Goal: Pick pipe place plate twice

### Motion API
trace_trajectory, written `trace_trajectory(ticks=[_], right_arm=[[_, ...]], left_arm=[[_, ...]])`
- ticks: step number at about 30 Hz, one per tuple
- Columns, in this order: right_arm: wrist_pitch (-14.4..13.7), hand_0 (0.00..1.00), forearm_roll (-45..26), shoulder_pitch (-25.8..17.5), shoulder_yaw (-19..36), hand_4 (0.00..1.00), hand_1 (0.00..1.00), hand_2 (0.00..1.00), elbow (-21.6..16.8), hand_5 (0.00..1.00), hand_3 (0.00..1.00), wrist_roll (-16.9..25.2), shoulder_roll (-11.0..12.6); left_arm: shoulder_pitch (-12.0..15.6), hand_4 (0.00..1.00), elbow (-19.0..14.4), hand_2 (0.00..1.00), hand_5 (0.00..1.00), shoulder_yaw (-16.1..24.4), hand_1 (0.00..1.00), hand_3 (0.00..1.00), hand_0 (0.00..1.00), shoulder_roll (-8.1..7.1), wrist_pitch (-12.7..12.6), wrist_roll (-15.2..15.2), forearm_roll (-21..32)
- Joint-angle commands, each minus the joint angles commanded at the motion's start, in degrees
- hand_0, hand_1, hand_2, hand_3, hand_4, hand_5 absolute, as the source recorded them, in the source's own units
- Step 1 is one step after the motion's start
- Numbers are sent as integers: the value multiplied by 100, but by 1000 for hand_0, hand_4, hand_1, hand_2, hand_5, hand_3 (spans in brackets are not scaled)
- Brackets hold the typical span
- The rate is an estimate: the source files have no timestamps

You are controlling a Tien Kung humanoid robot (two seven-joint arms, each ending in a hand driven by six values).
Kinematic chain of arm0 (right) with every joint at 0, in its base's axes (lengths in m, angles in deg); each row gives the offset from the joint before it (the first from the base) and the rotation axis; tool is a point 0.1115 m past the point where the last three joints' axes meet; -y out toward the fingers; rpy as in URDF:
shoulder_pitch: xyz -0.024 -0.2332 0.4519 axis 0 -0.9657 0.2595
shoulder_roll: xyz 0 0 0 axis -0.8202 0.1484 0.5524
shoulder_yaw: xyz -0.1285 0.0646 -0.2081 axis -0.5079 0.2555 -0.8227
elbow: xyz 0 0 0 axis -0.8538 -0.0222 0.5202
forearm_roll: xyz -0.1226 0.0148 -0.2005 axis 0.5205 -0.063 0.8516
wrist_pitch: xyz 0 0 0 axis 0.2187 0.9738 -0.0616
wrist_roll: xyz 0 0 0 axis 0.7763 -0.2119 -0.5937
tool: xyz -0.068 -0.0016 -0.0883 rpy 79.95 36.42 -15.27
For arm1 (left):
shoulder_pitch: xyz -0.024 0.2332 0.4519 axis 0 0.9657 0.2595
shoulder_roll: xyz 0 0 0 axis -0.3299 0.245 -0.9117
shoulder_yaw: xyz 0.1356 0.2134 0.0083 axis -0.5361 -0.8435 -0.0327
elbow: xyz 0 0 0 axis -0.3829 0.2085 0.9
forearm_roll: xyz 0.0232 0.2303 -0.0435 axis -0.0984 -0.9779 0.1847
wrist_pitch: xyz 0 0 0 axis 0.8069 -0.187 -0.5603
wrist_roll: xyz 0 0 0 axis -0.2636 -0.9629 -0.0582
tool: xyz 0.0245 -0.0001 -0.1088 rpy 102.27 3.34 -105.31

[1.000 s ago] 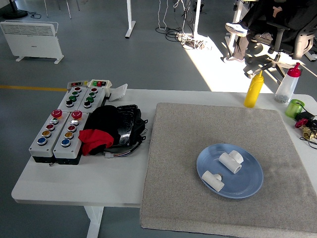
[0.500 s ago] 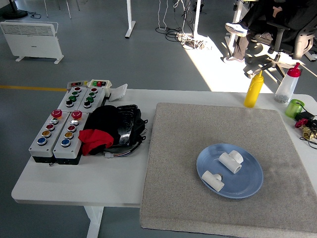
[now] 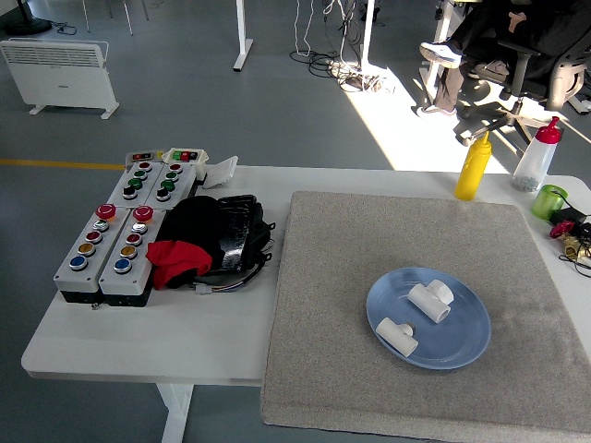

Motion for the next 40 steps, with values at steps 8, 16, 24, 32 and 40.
trace_trajectory(ticks=[8, 16, 24, 32, 40], right_arm=[[69, 673, 80, -113, 53, 463, 593, 619, -23, 438, 627, -34, -5], [136, 674, 105, -162, 92, 462, 593, 618, -38, 438, 627, -60, -2], [103, 672, 84, -165, 104, 462, 591, 618, -39, 438, 627, -51, -12], [87, 671, 68, -134, 112, 460, 591, 617, -37, 434, 624, -43, -16], [71, 671, 56, -122, 130, 460, 591, 616, -33, 434, 624, -31, -13]], left_arm=[[14, 333, -16, 696, 998, 35, 672, 632, 678, 0, 41, 36, -109], [5, 333, -38, 696, 998, 48, 672, 633, 678, 0, 64, 71, -162], [-14, 334, -43, 695, 998, 42, 672, 631, 678, 0, 66, 68, -157], [-45, 336, -42, 695, 998, 32, 672, 633, 678, 0, 68, 66, -148], [-70, 337, -43, 694, 998, 18, 671, 633, 678, 0, 65, 73, -129]])
